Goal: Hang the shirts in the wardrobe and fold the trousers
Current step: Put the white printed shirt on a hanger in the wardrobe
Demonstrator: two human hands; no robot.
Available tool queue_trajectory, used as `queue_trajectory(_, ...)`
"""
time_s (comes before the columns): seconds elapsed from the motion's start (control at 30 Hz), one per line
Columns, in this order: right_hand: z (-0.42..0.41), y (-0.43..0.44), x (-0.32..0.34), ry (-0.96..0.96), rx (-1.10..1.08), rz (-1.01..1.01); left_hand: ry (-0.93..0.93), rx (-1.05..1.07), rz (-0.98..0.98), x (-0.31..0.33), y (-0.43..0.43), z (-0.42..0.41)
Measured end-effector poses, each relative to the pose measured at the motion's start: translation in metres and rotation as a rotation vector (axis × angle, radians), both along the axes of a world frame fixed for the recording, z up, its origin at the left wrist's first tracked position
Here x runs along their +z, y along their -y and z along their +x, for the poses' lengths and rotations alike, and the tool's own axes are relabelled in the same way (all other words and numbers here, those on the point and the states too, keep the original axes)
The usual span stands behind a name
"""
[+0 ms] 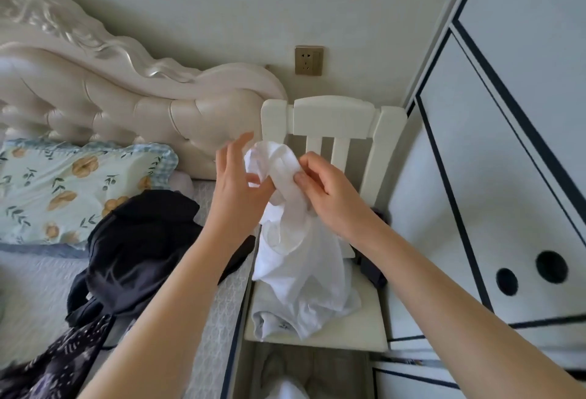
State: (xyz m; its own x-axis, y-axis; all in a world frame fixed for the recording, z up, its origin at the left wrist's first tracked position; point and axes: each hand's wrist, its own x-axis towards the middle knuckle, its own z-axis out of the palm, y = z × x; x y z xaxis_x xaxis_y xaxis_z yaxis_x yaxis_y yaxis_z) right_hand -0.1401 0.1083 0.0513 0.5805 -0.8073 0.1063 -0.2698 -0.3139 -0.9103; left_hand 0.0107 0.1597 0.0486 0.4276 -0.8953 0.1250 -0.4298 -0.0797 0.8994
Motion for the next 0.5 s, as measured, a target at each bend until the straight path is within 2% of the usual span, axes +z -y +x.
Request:
queue_trajectory(0.2,-0.021,-0.049,0.013,0.01,-0.063,0.038,0.291,-0.11,0.085,0.021,-0.022,-0.009)
queue_trajectory(0.37,-0.041,-0.1,0.01,0.036,-0.122,0.066,0.208,-0.109,-0.05,0.041,-0.064,-0.017)
queue_trajectory(0.5,-0.036,-0.145,-0.008,-0.148,-0.274,-0.04,0.186,-0.219,-0.131,0.057,-0.1,-0.034)
